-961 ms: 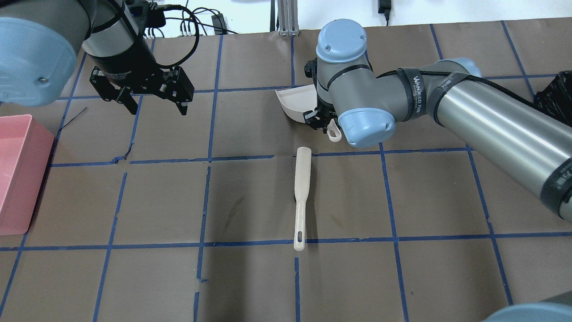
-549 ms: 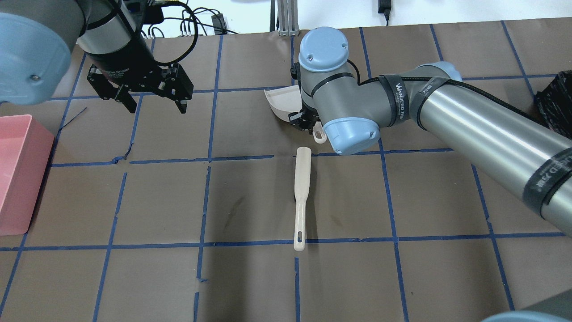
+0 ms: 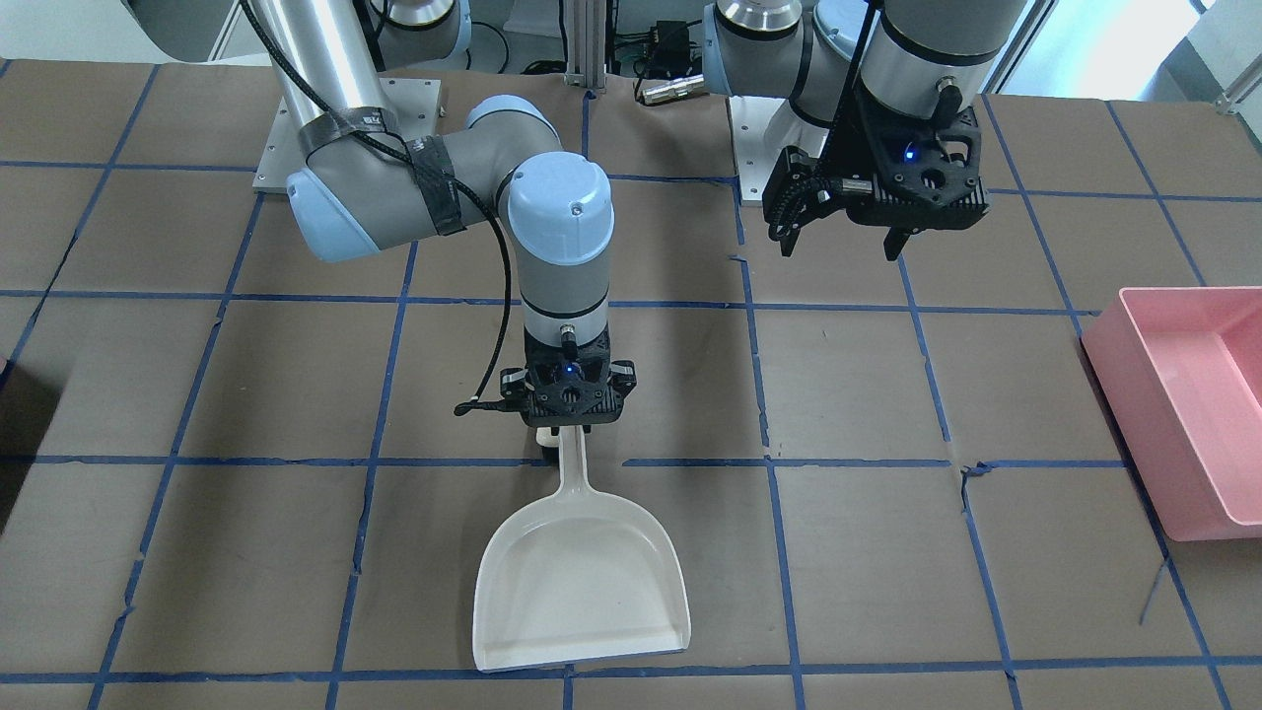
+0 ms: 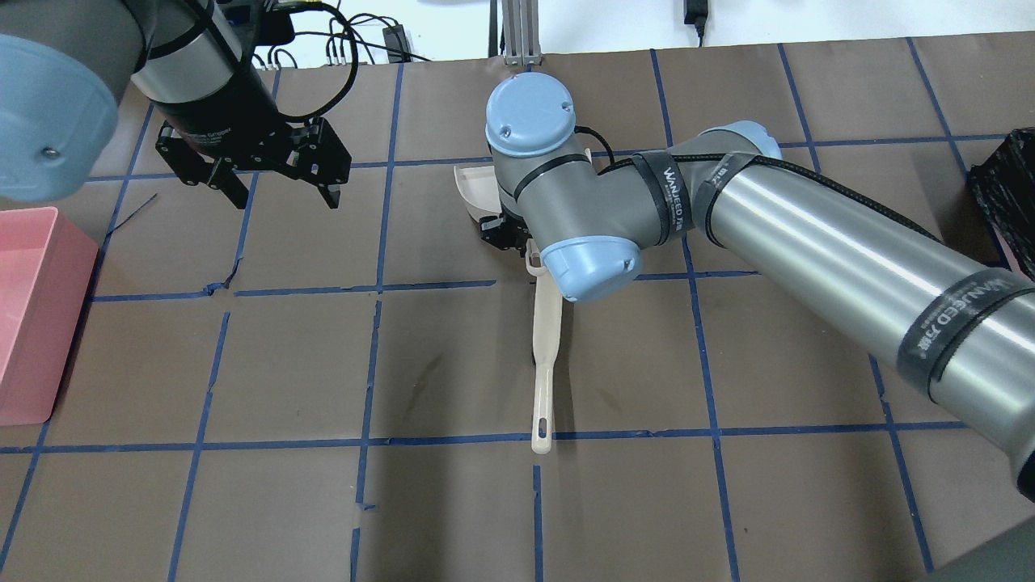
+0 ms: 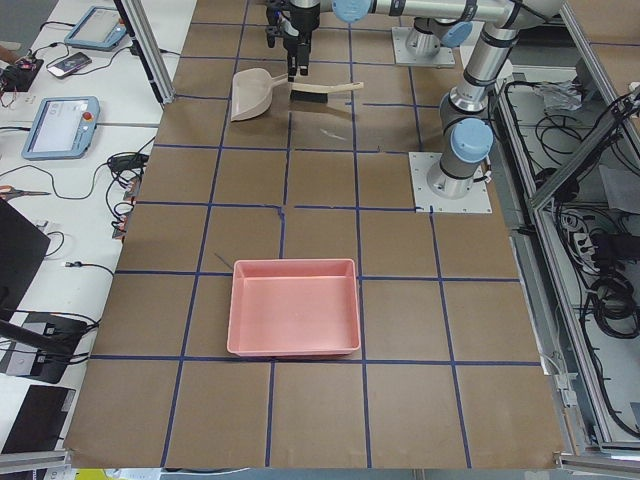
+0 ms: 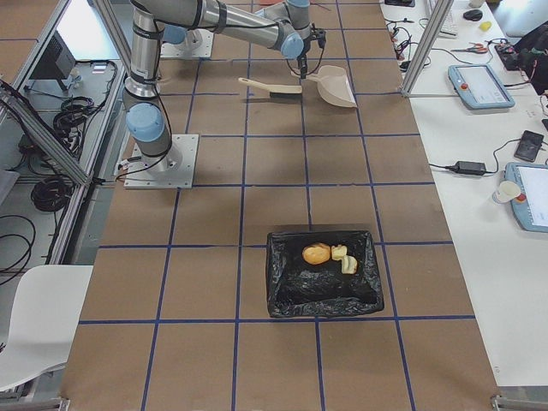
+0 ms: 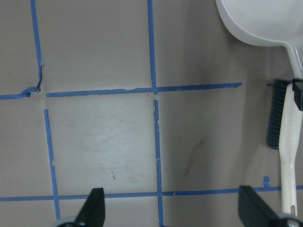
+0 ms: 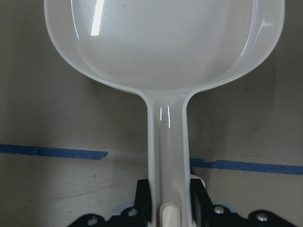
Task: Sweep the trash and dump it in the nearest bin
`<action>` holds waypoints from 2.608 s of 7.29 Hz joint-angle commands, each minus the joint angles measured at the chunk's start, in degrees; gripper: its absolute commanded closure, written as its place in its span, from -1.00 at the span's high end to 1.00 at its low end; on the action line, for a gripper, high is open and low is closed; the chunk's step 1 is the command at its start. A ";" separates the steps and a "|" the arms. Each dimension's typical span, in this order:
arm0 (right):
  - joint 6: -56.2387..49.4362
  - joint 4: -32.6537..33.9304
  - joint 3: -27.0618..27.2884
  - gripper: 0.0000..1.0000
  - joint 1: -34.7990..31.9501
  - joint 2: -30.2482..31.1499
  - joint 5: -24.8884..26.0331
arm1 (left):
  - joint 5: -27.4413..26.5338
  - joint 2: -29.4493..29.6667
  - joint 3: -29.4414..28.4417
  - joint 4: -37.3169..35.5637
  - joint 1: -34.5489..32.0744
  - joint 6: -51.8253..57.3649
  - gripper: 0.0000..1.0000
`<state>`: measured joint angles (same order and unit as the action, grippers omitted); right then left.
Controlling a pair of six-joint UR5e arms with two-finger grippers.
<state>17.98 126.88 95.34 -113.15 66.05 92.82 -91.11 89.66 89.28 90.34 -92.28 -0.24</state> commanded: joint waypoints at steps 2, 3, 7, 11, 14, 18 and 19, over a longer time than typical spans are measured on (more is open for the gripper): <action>0.22 -0.49 -0.15 0.99 -0.05 -0.66 0.17 | -0.12 -0.19 -1.12 0.01 0.09 0.06 1.00; 0.13 -0.67 -0.24 1.00 0.38 -0.57 -0.18 | -0.12 -0.10 -0.61 0.01 0.09 0.06 1.00; -1.71 -19.61 -7.88 1.00 7.31 7.04 -0.35 | -0.30 -0.19 -0.17 -0.07 0.09 0.06 1.00; -10.50 -35.63 -7.80 1.00 17.42 20.68 -0.53 | 0.05 0.42 -1.03 0.19 0.09 -0.02 1.00; -10.33 -36.17 -7.62 1.00 19.11 22.10 -0.44 | 0.05 0.42 -1.04 0.81 0.26 0.06 1.00; -10.59 -36.44 -7.62 1.00 19.20 22.10 -2.37 | -0.12 0.25 -0.61 0.72 0.26 0.06 1.00; -10.42 -36.44 -7.62 1.00 19.11 22.10 -2.38 | 0.23 -0.36 -0.17 0.98 0.26 0.59 1.00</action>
<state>7.47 90.52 87.71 -93.95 88.15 90.71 -91.12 89.81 88.61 91.13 -91.98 -0.07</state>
